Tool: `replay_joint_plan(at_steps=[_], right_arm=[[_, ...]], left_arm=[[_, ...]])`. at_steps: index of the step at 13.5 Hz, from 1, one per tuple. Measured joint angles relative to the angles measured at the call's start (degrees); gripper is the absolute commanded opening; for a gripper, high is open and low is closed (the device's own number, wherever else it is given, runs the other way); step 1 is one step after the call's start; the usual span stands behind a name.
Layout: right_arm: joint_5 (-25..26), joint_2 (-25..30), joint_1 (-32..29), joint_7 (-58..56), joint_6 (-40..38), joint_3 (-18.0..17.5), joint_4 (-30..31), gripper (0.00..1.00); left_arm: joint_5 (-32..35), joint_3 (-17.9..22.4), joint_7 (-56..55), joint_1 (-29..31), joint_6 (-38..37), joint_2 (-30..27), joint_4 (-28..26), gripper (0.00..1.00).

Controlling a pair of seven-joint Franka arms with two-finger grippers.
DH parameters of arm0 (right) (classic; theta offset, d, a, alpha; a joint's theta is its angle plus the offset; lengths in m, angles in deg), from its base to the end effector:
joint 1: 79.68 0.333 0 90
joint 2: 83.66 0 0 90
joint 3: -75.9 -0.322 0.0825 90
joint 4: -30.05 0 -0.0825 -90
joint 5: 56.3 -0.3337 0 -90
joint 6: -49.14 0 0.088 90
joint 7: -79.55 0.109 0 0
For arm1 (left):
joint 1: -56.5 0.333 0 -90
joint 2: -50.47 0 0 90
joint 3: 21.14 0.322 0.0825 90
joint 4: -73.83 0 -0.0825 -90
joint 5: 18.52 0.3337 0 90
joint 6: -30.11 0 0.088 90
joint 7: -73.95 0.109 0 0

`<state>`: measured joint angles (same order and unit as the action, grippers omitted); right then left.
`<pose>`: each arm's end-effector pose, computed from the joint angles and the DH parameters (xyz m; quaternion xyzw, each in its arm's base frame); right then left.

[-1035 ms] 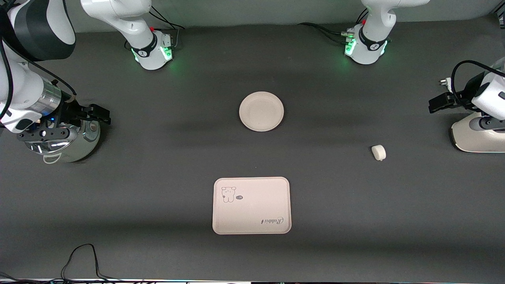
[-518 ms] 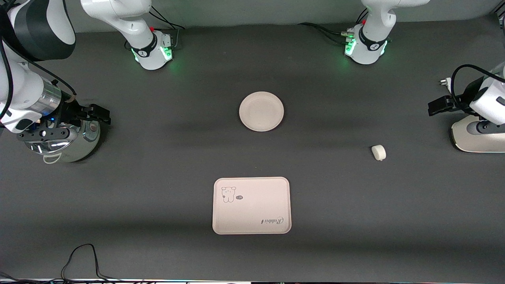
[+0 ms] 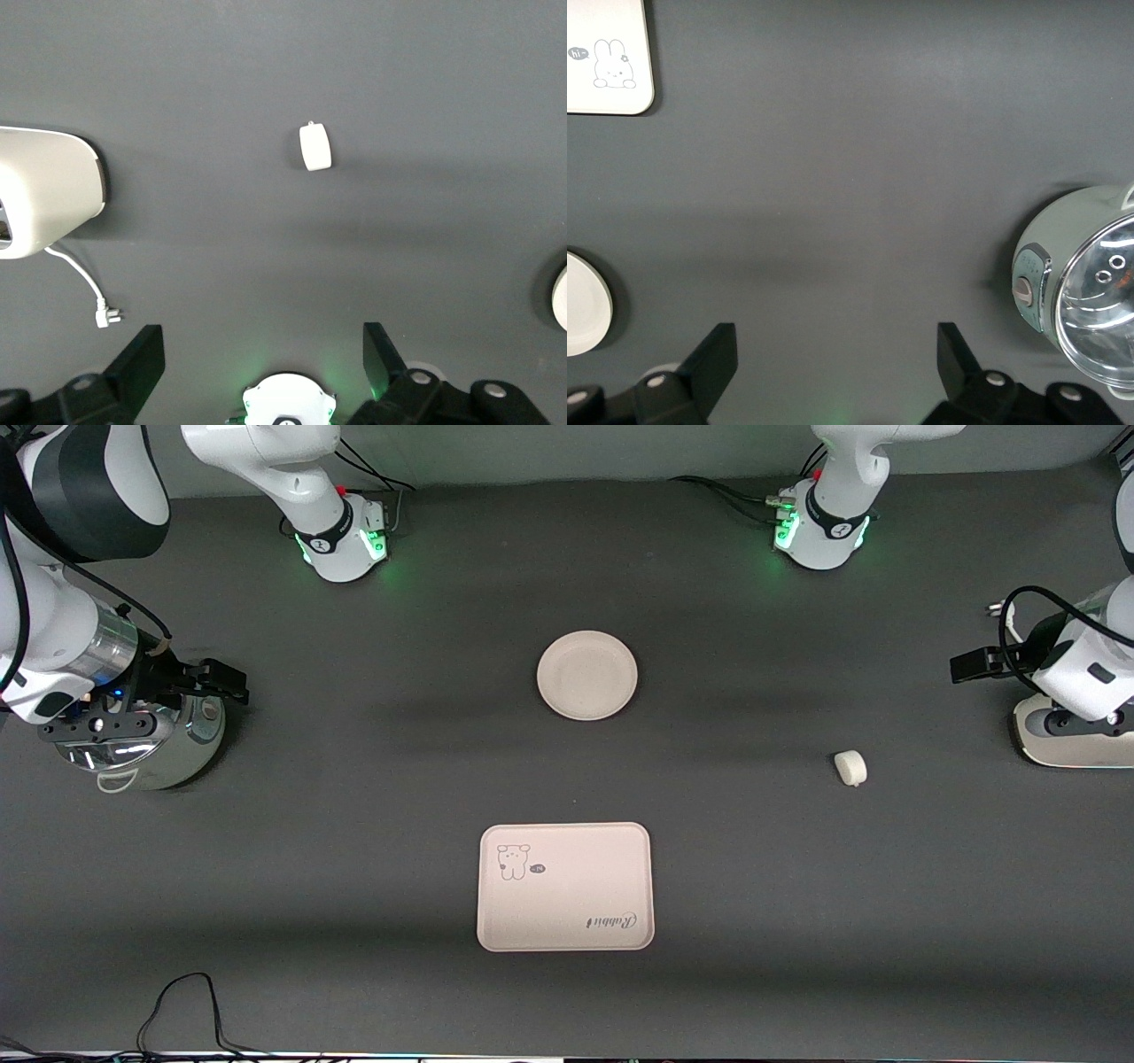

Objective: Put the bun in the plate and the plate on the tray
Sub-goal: 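Reach the open left gripper down over the small white bun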

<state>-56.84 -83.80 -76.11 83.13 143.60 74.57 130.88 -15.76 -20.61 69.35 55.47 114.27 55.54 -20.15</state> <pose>0.4997 0.0438 0.5540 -0.9983 -0.0109 0.0570 0.0005 0.5102 0.0010 0.5476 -0.9907 -0.0348 0.1283 0.0302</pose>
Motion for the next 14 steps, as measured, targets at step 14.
replay_joint_plan(at_steps=[14], right_arm=[[-2.12,0.15,7.19,9.35,0.05,-0.71,0.06,1.00]], left_arm=[[-0.42,-0.26,-8.60,1.36,18.02,25.68,0.15,1.00]])
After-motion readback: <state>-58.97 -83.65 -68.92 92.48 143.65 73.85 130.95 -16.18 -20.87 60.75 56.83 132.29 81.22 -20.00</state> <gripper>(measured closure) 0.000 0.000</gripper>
